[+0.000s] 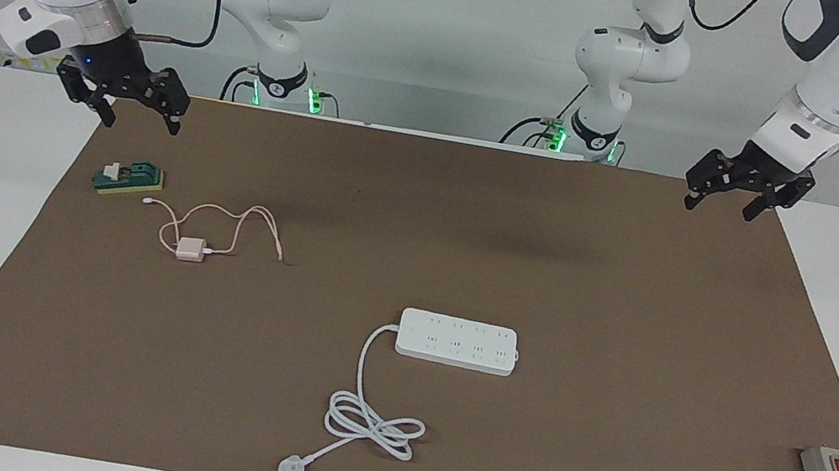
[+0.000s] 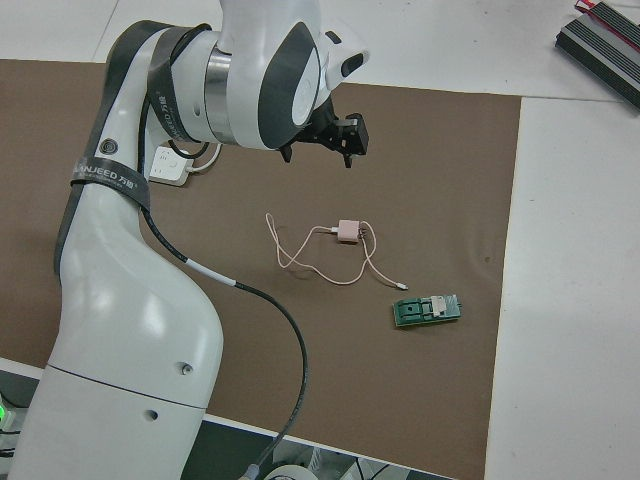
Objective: Plug charger into power strip
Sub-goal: 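Raise both grippers from the rest pose toward the table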
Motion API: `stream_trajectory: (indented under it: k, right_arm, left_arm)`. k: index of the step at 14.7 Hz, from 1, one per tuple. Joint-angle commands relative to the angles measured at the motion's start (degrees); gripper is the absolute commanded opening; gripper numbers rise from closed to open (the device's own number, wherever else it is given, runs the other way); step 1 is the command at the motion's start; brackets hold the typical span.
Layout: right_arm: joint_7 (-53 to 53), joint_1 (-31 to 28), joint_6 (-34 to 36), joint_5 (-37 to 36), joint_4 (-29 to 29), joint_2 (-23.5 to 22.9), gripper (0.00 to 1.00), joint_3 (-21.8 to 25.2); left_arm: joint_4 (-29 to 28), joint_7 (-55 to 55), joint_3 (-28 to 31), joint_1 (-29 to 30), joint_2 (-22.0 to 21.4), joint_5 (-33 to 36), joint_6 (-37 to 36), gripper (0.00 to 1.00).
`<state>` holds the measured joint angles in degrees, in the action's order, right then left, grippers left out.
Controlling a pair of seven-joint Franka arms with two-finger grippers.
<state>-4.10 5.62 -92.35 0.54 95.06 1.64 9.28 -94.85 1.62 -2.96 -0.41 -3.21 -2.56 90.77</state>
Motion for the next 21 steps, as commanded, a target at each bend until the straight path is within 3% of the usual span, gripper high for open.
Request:
stream_trajectory:
  k: [1, 15, 21]
  right_arm:
    - [0.67, -0.44, 0.42, -0.98, 0.21, 0.3, 1.0, -0.58]
    - [0.14, -0.35, -2.12, -0.19, 2.67, 1.17, 1.0, -0.58]
    - [29.01, 1.05, -2.04, 0.08, 5.04, 2.05, 1.0, -0.93]
  left_arm:
    - [-0.33, -0.74, 0.41, -0.38, -0.3, 0.01, -0.24, 1.0]
    - [-0.16, -0.56, 1.02, 0.85, -0.3, 0.1, 1.69, 1.0]
    - [-0.16, -0.74, 1.02, 0.67, 0.4, 0.01, 0.99, 1.0]
